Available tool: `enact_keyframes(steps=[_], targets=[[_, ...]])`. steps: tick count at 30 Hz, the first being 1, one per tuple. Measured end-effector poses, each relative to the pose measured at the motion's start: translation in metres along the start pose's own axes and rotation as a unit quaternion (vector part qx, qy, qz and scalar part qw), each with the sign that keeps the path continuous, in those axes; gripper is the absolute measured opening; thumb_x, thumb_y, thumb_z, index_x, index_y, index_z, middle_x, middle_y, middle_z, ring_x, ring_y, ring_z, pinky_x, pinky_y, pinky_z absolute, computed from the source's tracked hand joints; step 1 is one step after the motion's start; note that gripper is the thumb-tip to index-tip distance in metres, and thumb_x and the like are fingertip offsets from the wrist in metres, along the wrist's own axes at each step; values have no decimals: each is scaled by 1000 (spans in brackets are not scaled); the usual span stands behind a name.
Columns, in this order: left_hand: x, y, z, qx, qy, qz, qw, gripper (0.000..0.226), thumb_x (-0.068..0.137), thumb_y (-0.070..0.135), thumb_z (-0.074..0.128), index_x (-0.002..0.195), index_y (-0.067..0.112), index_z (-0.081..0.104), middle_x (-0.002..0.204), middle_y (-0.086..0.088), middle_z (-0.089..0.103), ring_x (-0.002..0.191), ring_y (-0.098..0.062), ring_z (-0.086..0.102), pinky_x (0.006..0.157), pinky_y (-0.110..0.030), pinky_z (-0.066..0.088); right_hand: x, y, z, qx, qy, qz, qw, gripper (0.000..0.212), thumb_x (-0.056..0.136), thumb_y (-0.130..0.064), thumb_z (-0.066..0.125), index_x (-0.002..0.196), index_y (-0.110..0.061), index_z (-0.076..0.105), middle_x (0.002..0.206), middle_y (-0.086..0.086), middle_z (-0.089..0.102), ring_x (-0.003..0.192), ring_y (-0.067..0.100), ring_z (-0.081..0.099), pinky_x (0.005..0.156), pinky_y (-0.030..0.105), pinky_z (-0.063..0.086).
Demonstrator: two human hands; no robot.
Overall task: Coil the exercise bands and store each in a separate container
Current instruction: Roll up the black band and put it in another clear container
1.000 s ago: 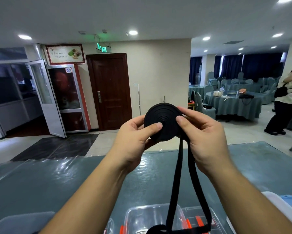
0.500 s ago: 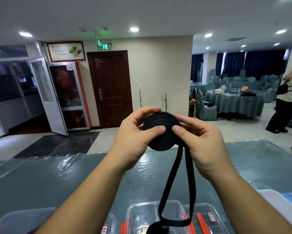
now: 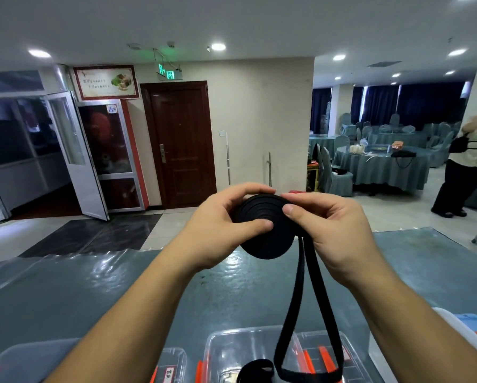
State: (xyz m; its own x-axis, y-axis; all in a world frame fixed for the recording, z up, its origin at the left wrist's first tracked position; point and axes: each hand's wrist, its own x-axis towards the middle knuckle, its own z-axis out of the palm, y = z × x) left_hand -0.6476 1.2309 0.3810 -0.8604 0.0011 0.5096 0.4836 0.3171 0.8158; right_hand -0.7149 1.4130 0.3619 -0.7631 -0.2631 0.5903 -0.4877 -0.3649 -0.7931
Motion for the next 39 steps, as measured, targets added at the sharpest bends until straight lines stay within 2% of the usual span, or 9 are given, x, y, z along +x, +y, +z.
enact_keyframes(steps=[6, 10, 17, 22, 26, 30, 32, 37, 39], targets=[[-2, -1, 3, -18, 94, 10, 995, 43, 84, 0, 82, 116, 25, 68, 102, -1, 77, 91, -12, 75, 74, -24, 60, -2, 1, 0, 32, 19, 7, 999, 30, 88, 4, 76, 94, -24, 85, 94, 5, 83, 87, 15, 80, 76, 20, 61], [-2, 1, -1, 9, 19, 8, 1000, 47, 87, 0, 80, 123, 28, 69, 107, 5, 76, 97, -11, 74, 79, -23, 60, -1, 2, -2, -8, 9, 6, 1000, 32, 88, 3, 76, 95, -27, 85, 96, -2, 83, 91, 14, 80, 78, 18, 60], [-3, -4, 6, -58, 47, 23, 997, 44, 85, -6, 79, 113, 27, 69, 105, 2, 77, 96, -15, 75, 77, -26, 60, 1, 0, 1, 55, 16, 23, 998, 19, 85, -13, 78, 97, -24, 86, 96, 8, 83, 89, 18, 80, 77, 21, 60], [0, 0, -3, 50, -15, 48, 997, 47, 85, -3, 80, 123, 24, 72, 115, 7, 76, 111, -12, 71, 95, -27, 57, 1, 0, 0, 44, -3, 20, 999, 20, 83, -6, 77, 92, -21, 86, 93, 8, 83, 87, 16, 79, 76, 19, 60], [0, -1, -2, 3, 30, 40, 999, 44, 83, -5, 82, 119, 20, 74, 110, 8, 77, 104, -9, 73, 85, -22, 58, -1, 2, 1, 82, 4, 35, 996, 21, 75, -17, 80, 95, -17, 85, 93, 13, 82, 85, 19, 79, 74, 21, 60], [-1, -2, 0, 24, -16, 22, 999, 46, 85, -4, 80, 120, 25, 72, 114, 5, 75, 105, -12, 72, 88, -27, 59, 0, 1, 0, 33, 2, 15, 999, 25, 85, -1, 77, 88, -25, 87, 90, 1, 83, 83, 12, 79, 73, 17, 59], [2, 2, -2, 33, -27, 24, 999, 46, 84, -5, 80, 120, 23, 74, 113, 6, 77, 106, -13, 73, 88, -25, 58, 1, 0, 0, 34, 0, 16, 999, 25, 85, 2, 76, 89, -20, 86, 88, 3, 83, 82, 12, 79, 73, 18, 59], [0, 0, 7, -15, 50, 22, 998, 43, 83, -4, 81, 113, 27, 73, 108, 5, 77, 98, -14, 75, 79, -28, 61, 2, -2, 0, 25, 11, -4, 1000, 25, 88, 2, 76, 95, -21, 84, 93, 6, 83, 88, 16, 80, 77, 19, 60], [-2, -2, 10, -23, 48, 21, 998, 43, 85, -3, 80, 114, 27, 72, 109, 4, 75, 96, -13, 74, 78, -27, 60, 2, -3, -1, 9, 12, -8, 1000, 26, 89, 1, 75, 95, -23, 85, 94, 3, 83, 89, 15, 80, 78, 19, 59]])
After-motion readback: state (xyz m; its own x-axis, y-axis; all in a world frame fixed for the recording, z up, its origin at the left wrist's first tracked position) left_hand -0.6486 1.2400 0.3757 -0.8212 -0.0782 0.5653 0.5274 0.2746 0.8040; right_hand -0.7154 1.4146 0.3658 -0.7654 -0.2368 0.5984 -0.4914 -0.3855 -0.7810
